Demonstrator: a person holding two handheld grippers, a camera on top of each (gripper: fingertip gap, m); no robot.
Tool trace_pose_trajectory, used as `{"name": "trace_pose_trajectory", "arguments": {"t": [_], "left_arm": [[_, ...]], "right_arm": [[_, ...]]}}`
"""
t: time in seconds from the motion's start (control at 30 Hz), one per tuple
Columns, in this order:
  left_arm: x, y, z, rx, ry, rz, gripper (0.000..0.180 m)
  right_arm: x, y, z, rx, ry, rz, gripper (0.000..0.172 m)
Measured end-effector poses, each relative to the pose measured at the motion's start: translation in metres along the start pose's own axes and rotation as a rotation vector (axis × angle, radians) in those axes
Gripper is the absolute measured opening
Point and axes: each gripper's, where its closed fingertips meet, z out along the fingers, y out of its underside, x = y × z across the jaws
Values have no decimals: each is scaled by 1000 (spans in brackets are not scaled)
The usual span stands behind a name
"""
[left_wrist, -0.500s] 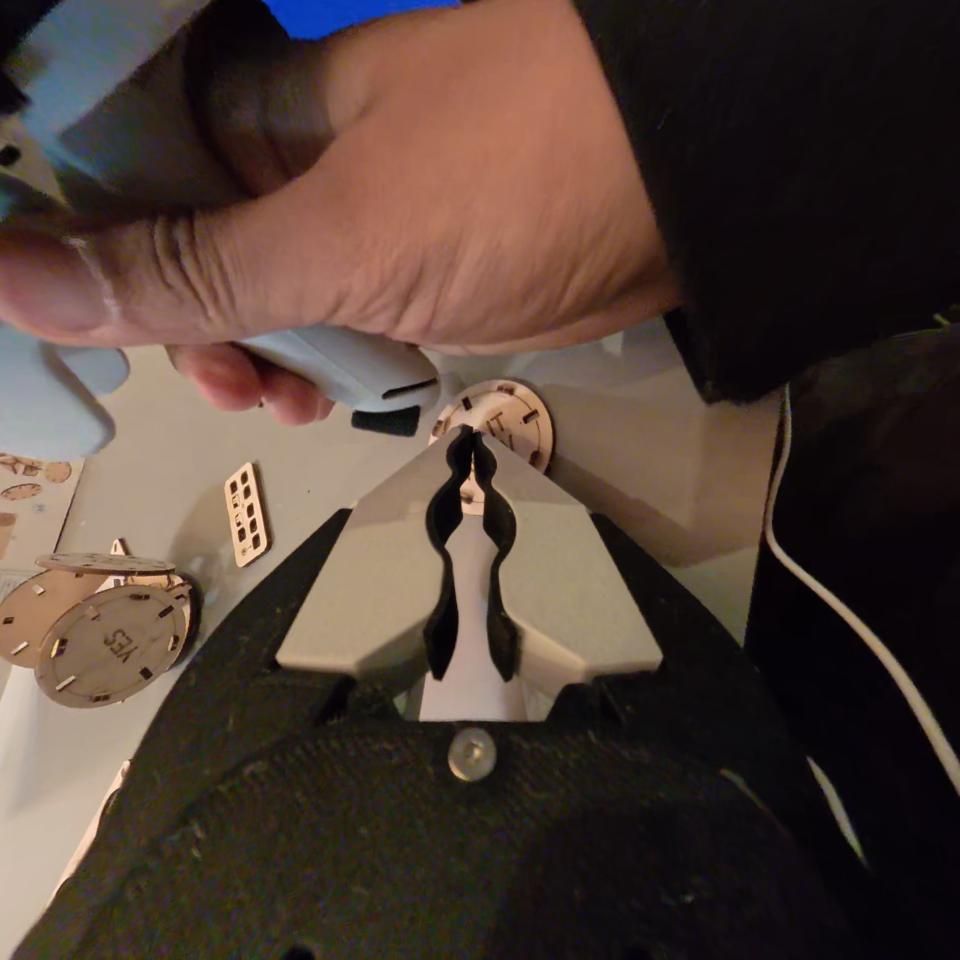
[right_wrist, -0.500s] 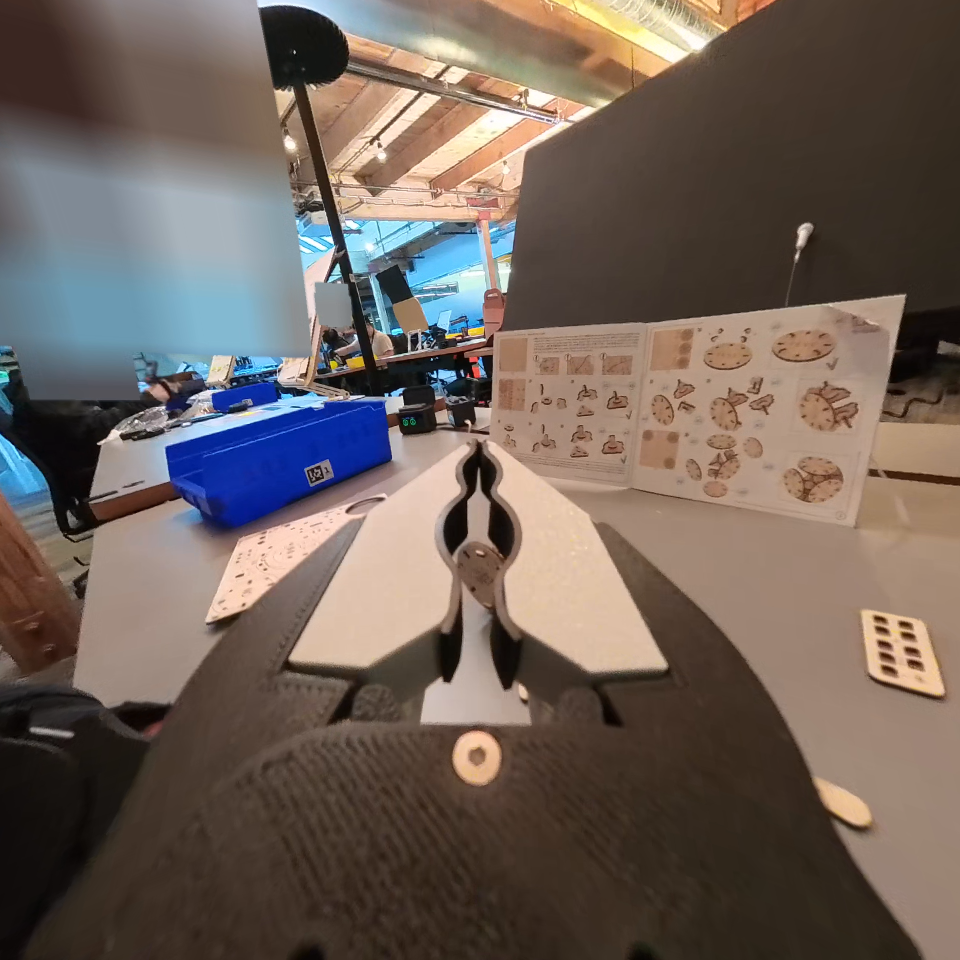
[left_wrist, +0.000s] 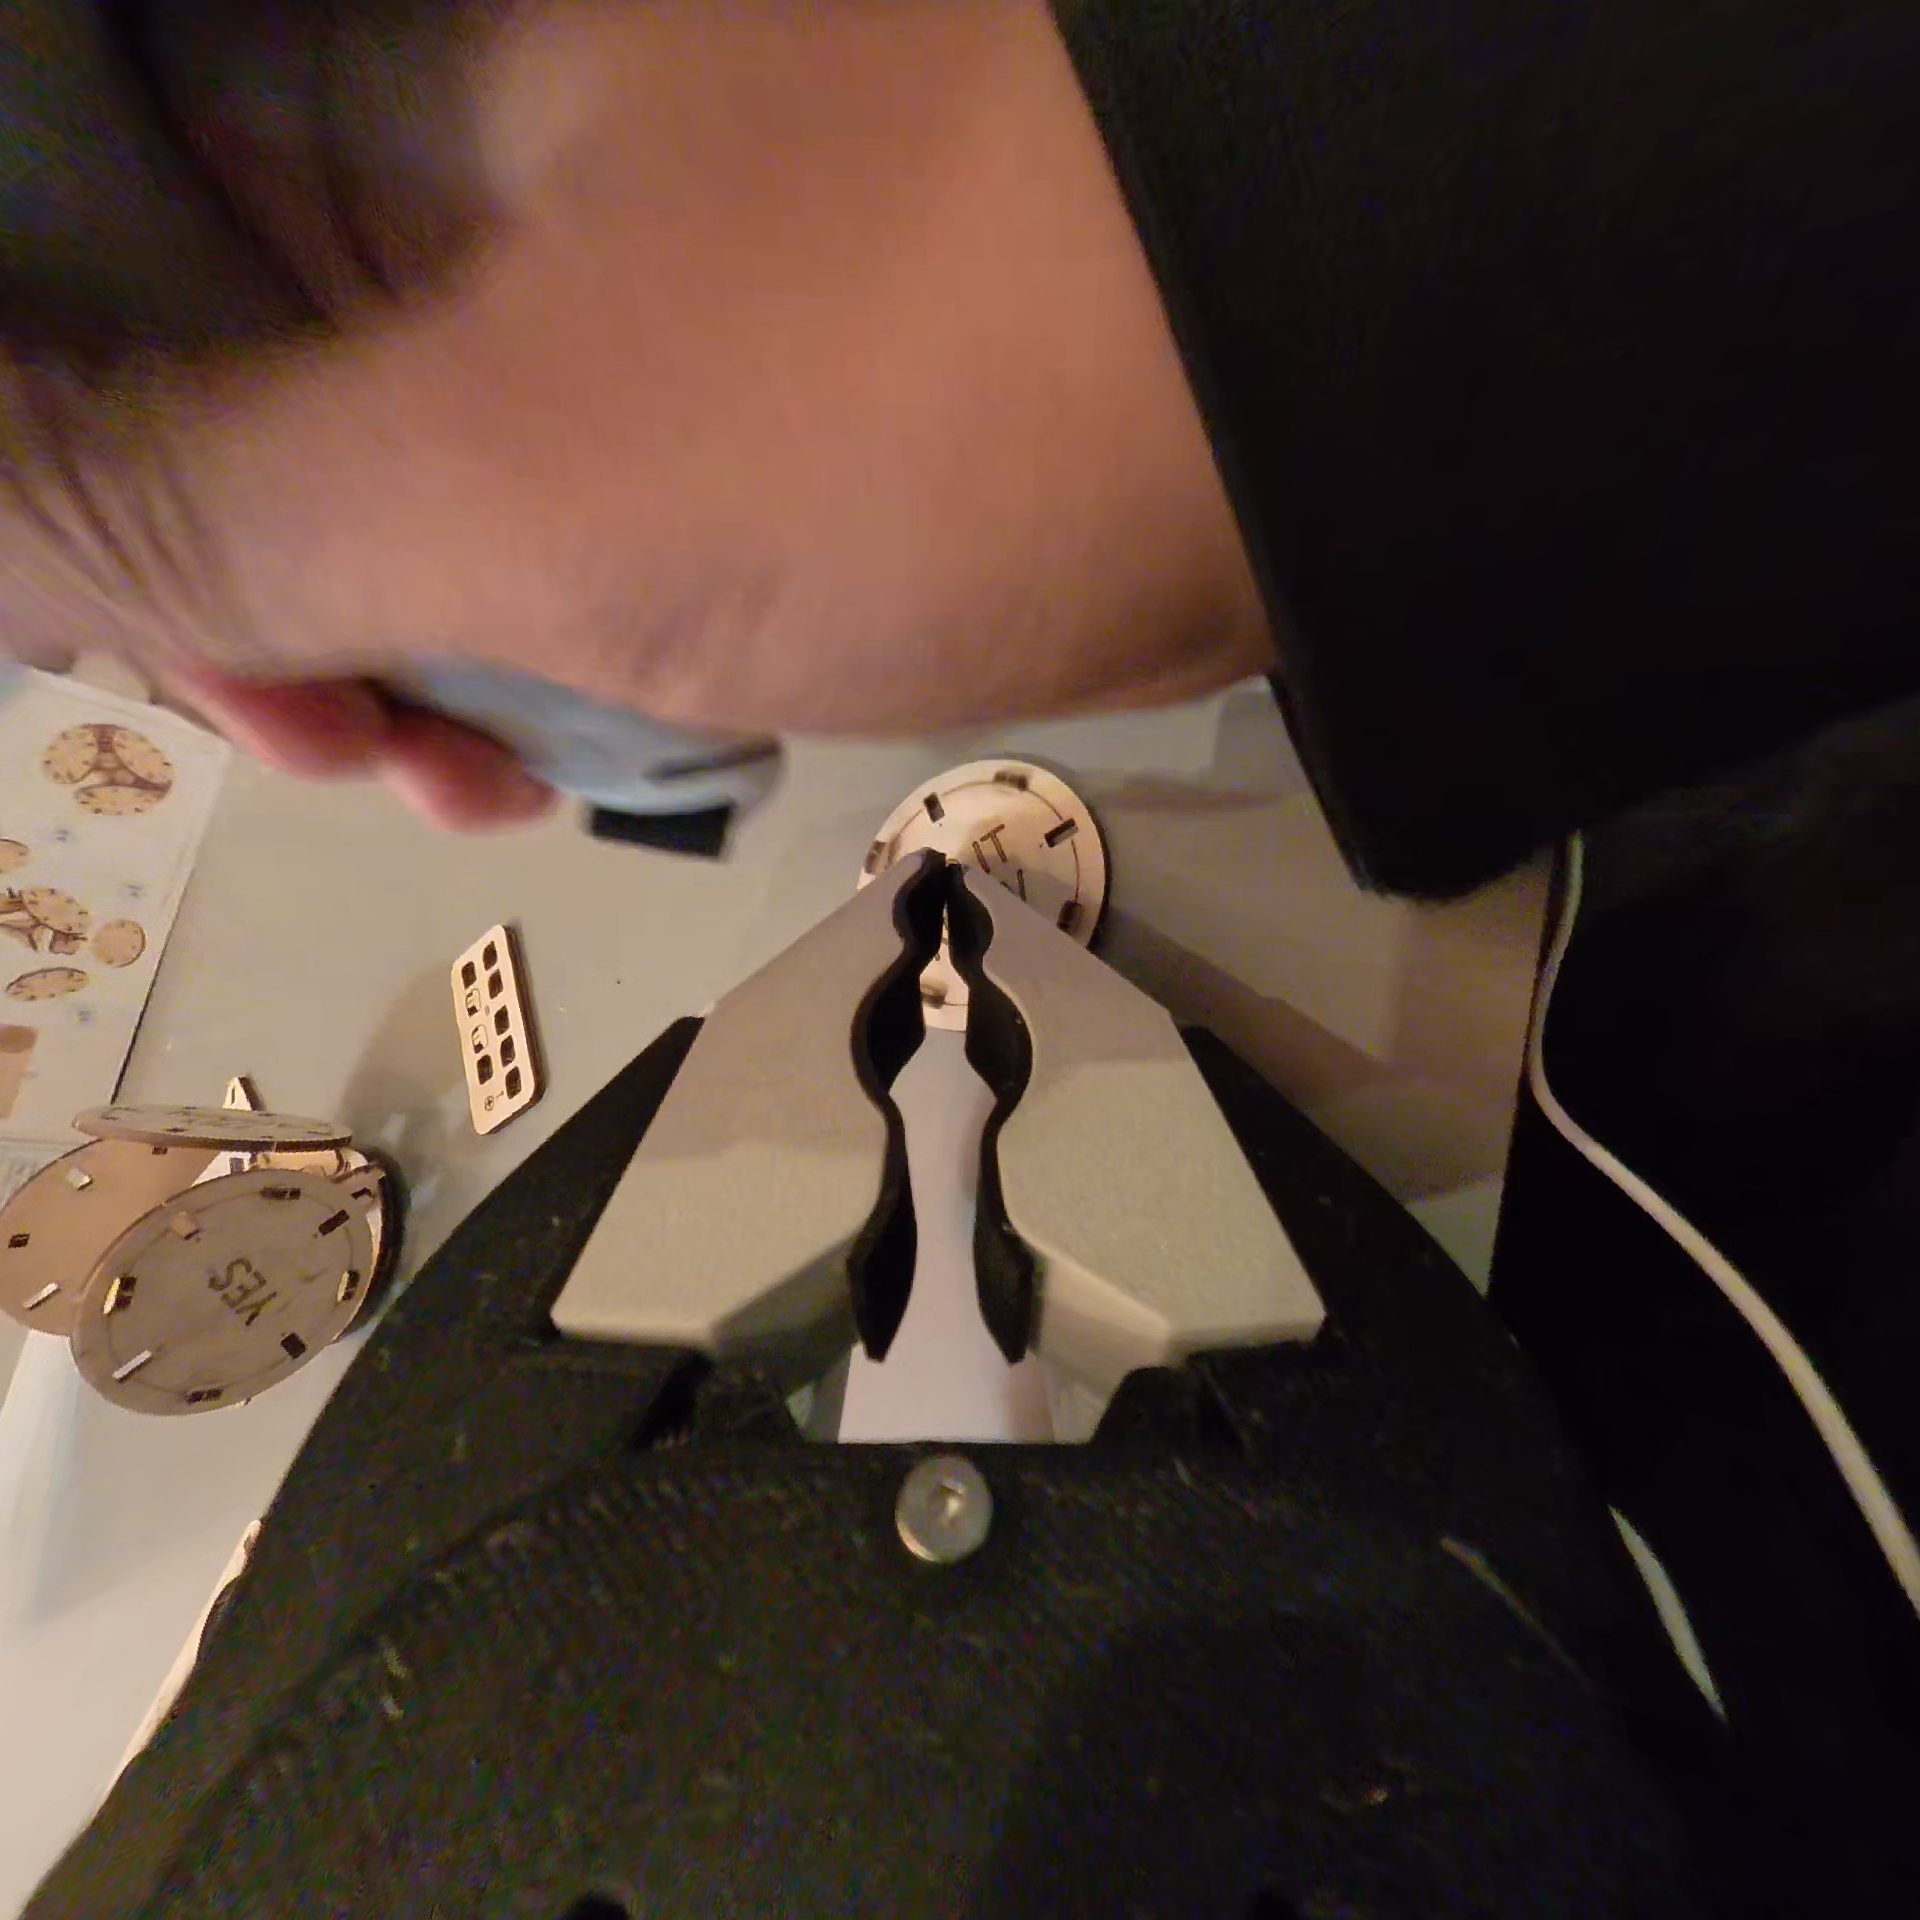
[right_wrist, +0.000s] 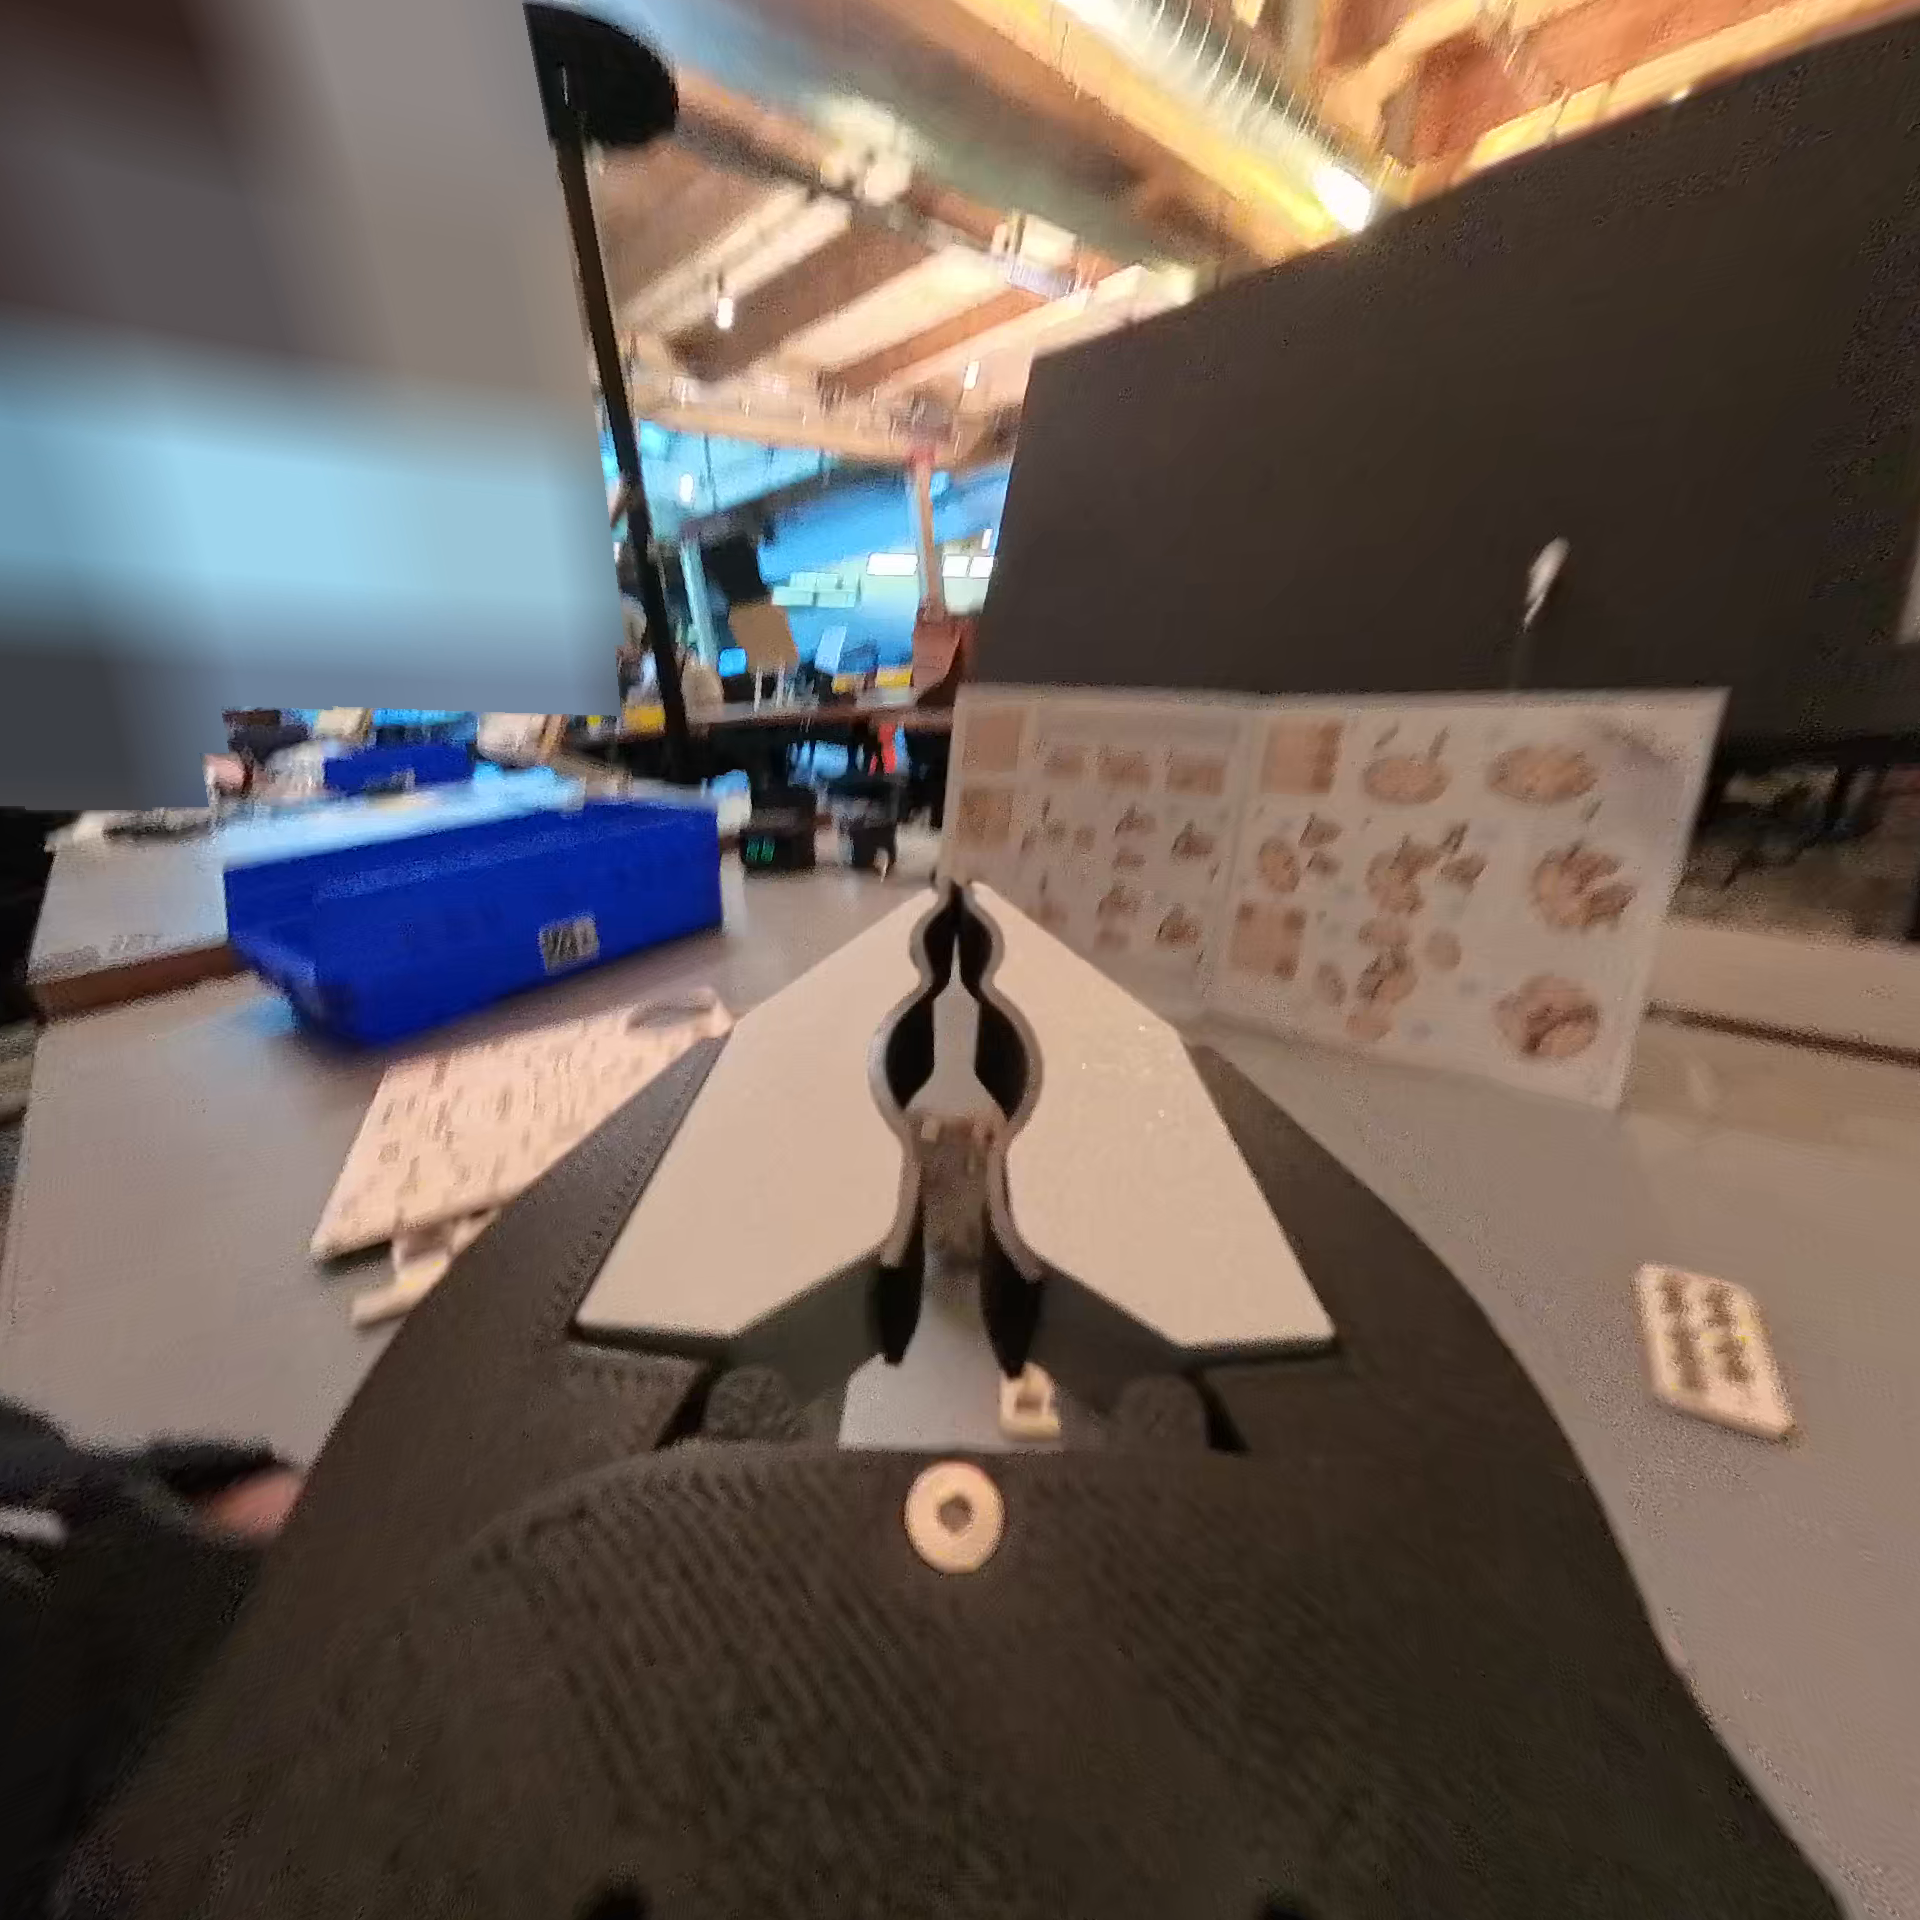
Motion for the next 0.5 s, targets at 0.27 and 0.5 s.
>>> {"name": "trace_pose_trajectory", "arguments": {"t": [0.27,0.5], "left_arm": [[-1,1,1,0,0,0,0],[-2,1,1,2,4,-1,0]], "right_arm": [[9,-8,1,25,23,5,0],[5,13,-2,-62,12,-58,0]]}}
